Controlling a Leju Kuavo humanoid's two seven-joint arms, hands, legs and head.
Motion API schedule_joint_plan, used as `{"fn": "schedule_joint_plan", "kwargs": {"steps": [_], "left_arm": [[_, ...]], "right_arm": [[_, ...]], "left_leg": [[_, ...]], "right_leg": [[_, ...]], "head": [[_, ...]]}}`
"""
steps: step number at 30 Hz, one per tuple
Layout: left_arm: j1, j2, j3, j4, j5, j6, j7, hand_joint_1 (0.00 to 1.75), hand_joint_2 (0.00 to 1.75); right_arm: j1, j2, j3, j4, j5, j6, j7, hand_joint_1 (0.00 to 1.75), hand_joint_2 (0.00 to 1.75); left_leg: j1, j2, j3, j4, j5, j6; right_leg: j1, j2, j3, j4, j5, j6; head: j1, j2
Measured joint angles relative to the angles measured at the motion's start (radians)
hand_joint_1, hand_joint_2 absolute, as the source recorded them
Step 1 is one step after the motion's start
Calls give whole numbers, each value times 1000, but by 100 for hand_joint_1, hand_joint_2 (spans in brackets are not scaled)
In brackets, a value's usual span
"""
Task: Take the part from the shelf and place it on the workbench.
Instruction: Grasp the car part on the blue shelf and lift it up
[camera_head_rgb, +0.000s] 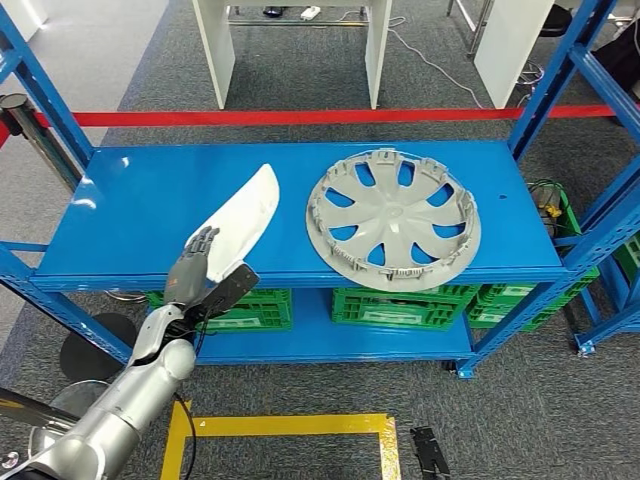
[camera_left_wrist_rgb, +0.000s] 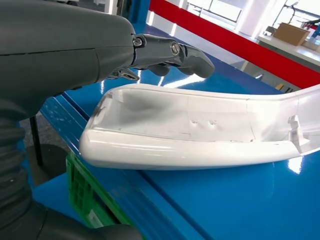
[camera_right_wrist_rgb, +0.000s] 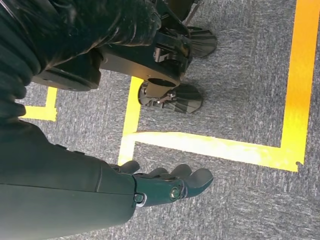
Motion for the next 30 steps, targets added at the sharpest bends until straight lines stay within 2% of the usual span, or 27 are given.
{"fn": "schedule_joint_plan", "kwargs": {"steps": [24,28,30], "left_arm": [[-3,-1,0,1,0,0,0,0,175],[-3,-1,0,1,0,2,-1,175,175],[-2,-2,1,1,12,25,-17,175,175]], "right_arm": [[0,0,0,0,0,0,0,0,175],[0,0,0,0,0,0,0,0,175],[0,0,0,0,1,-1,0,0,175]], "left_leg": [[0,0,0,0,0,0],[0,0,0,0,0,0],[0,0,0,0,0,0]], "right_leg": [[0,0,0,0,0,0],[0,0,0,0,0,0],[0,0,0,0,0,0]], "head": [[0,0],[0,0],[0,0]]}}
